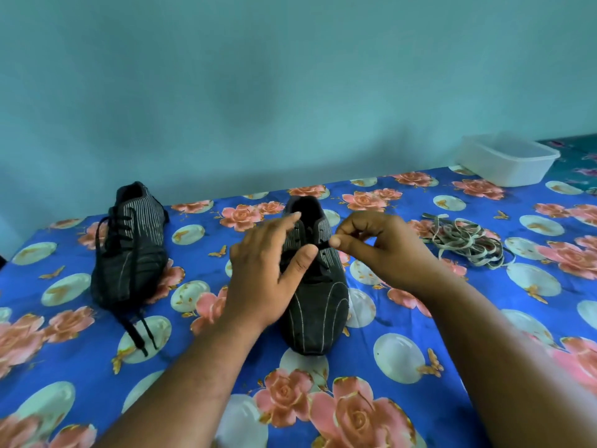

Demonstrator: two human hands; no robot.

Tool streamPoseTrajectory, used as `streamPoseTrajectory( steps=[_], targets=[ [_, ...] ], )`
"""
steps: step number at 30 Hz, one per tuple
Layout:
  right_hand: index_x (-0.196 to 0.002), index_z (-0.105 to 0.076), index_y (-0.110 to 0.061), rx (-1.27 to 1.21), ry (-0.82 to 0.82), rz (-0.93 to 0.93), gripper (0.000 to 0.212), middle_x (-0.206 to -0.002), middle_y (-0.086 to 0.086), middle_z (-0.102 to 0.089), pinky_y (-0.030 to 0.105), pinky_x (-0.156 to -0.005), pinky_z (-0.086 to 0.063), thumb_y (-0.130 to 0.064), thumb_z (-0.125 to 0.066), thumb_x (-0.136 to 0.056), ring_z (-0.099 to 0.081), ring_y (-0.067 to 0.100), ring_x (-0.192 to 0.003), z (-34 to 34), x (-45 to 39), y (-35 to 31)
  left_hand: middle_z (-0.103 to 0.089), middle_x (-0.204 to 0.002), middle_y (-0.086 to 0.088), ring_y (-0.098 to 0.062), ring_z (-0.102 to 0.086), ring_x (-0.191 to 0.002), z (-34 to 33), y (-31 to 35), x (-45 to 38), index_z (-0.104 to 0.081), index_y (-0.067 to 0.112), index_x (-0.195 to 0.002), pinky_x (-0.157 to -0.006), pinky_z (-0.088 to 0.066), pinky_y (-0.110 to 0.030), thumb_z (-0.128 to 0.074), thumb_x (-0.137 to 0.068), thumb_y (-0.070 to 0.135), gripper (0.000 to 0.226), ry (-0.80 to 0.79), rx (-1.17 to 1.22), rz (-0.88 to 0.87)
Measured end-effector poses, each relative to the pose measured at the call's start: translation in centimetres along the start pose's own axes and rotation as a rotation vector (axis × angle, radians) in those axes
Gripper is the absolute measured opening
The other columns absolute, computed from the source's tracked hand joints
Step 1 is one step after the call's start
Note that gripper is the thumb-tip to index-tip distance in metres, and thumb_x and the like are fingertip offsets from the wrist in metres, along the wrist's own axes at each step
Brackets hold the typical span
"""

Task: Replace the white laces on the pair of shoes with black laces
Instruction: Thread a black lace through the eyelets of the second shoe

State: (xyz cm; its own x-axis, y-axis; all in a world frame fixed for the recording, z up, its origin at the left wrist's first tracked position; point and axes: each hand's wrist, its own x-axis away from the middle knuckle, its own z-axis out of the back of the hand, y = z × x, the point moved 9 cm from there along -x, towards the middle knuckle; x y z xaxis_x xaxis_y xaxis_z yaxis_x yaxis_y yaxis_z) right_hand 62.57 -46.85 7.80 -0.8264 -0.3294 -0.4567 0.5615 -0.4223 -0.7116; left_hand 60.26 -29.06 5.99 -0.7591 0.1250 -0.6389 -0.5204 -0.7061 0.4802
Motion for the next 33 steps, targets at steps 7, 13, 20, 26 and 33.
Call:
streamPoseTrajectory(
  steps=[7, 13, 20, 26, 33],
  targets=[
    [-0.081, -0.073, -0.012, -0.076, 0.009, 0.038, 0.031, -0.077, 0.002, -0.068, 0.032, -0.068, -0.049, -0.042, -0.077, -0.081, -0.061, 0.022, -0.074, -0.8, 0.0, 0.4, -0.071, -0.094, 0.016, -0.013, -0.058, -0.098, 0.1, 1.8, -0.2, -0.076, 0.028, -0.096, -0.083, -0.041, -0.047, -0.054, -0.101, 0.048, 0.030, 0.034, -0.049, -0.186],
    [-0.084, -0.076, -0.022, -0.091, 0.005, 0.004, 0.017, -0.084, -0.002, -0.069, 0.037, -0.075, -0.051, -0.039, -0.076, -0.083, -0.063, 0.022, -0.082, -0.9, -0.2, 1.2, -0.067, -0.093, 0.016, -0.013, -0.057, -0.098, -0.2, 1.1, -0.2, -0.071, 0.026, -0.087, -0.084, -0.040, -0.047, -0.059, -0.094, 0.042, 0.021, 0.061, -0.034, -0.119],
    [-0.089, -0.075, -0.022, -0.041, -0.027, -0.025, 0.005, -0.086, -0.006, -0.069, 0.027, -0.076, -0.050, -0.027, -0.074, -0.091, -0.062, 0.011, -0.083, -1.8, -0.1, 1.7, -0.063, -0.109, 0.015, -0.013, -0.058, -0.109, -0.2, 1.0, -0.4, -0.078, 0.030, -0.101, -0.088, -0.037, -0.041, -0.060, -0.093, 0.052, 0.029, 0.068, -0.020, -0.101],
    [-0.081, -0.073, -0.022, -0.142, 0.062, -0.116, 0.010, -0.078, -0.011, -0.069, 0.017, -0.069, -0.045, -0.027, -0.079, -0.086, -0.058, 0.003, -0.073, -1.5, -0.1, 2.4, -0.061, -0.104, 0.014, -0.013, -0.056, -0.106, -0.1, 0.7, -0.5, -0.078, 0.030, -0.092, -0.086, -0.038, -0.039, -0.066, -0.088, 0.046, 0.020, 0.108, 0.003, -0.074],
    [-0.087, -0.076, -0.023, -0.125, 0.119, -0.156, 0.006, -0.087, -0.007, -0.073, 0.022, -0.073, -0.050, -0.028, -0.076, -0.089, -0.065, 0.009, -0.083, -1.2, -0.1, 2.7, -0.057, -0.116, 0.018, -0.010, -0.045, -0.120, -1.2, -0.4, -1.0, -0.077, 0.034, -0.088, -0.088, -0.023, -0.028, -0.068, -0.084, 0.049, 0.019, 0.045, 0.056, 0.106]
  ],
)
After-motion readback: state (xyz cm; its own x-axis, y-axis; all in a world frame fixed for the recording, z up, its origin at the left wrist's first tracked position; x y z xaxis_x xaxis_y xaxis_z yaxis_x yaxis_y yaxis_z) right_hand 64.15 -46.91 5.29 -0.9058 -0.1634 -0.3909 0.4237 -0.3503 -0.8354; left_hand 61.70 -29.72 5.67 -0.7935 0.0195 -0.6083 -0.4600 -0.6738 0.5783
